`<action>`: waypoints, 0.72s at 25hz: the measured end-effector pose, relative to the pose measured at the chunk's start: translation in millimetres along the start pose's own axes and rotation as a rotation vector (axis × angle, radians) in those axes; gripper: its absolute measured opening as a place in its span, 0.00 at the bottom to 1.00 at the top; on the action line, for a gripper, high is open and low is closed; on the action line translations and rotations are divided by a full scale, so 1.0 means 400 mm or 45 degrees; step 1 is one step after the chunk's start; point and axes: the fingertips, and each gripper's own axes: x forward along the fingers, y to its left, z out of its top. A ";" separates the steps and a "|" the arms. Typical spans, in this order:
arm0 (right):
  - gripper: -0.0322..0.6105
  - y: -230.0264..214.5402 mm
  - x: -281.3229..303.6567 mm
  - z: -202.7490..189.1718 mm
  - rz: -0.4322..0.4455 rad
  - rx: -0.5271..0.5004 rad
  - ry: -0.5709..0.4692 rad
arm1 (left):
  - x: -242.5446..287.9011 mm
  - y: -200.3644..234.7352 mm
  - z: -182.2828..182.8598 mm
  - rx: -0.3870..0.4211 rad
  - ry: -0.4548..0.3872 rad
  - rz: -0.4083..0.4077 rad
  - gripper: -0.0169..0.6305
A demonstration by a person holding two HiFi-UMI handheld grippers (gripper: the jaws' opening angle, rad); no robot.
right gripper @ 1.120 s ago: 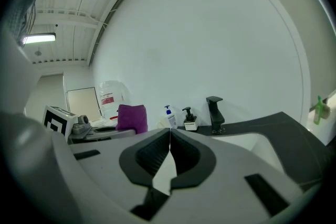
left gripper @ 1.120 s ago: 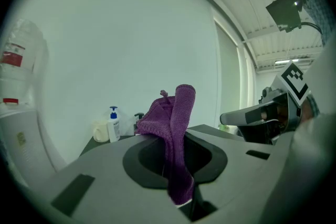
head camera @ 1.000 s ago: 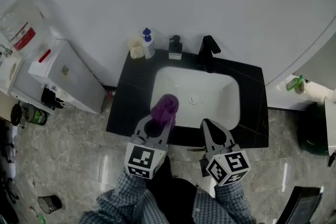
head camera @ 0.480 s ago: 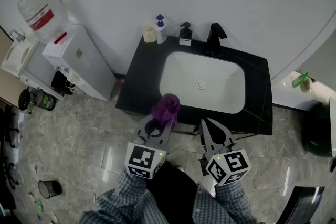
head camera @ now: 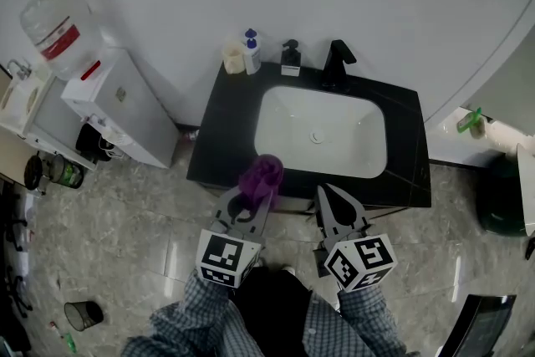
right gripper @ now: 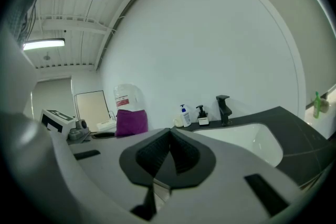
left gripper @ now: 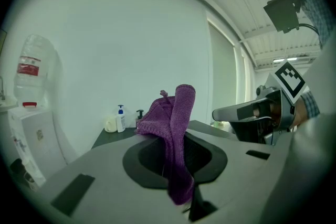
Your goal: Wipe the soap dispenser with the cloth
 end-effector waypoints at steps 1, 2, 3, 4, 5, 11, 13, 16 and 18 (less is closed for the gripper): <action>0.08 0.004 0.002 0.004 -0.007 -0.001 -0.003 | 0.001 0.000 0.004 0.003 -0.002 -0.015 0.11; 0.08 0.008 0.003 0.005 -0.014 -0.001 -0.004 | 0.001 -0.001 0.005 0.005 -0.004 -0.030 0.11; 0.08 0.010 0.003 0.006 -0.021 -0.002 -0.005 | 0.003 -0.003 0.006 0.007 -0.006 -0.043 0.11; 0.08 0.013 0.003 0.005 -0.027 -0.005 -0.005 | 0.004 -0.004 0.007 0.010 -0.009 -0.052 0.11; 0.08 0.015 0.003 0.003 -0.031 -0.009 -0.003 | 0.005 -0.003 0.008 0.013 -0.011 -0.054 0.11; 0.08 0.034 0.006 0.004 -0.042 -0.015 -0.009 | 0.003 0.006 0.015 0.036 -0.009 -0.070 0.11; 0.08 0.034 0.004 0.009 -0.047 -0.020 -0.013 | 0.004 0.004 0.021 0.032 -0.021 -0.072 0.11; 0.08 0.034 0.002 0.005 -0.054 -0.015 -0.012 | 0.000 -0.001 0.020 0.030 -0.020 -0.077 0.11; 0.08 0.036 -0.001 0.001 -0.053 -0.016 -0.009 | -0.004 -0.002 0.019 0.033 -0.013 -0.078 0.11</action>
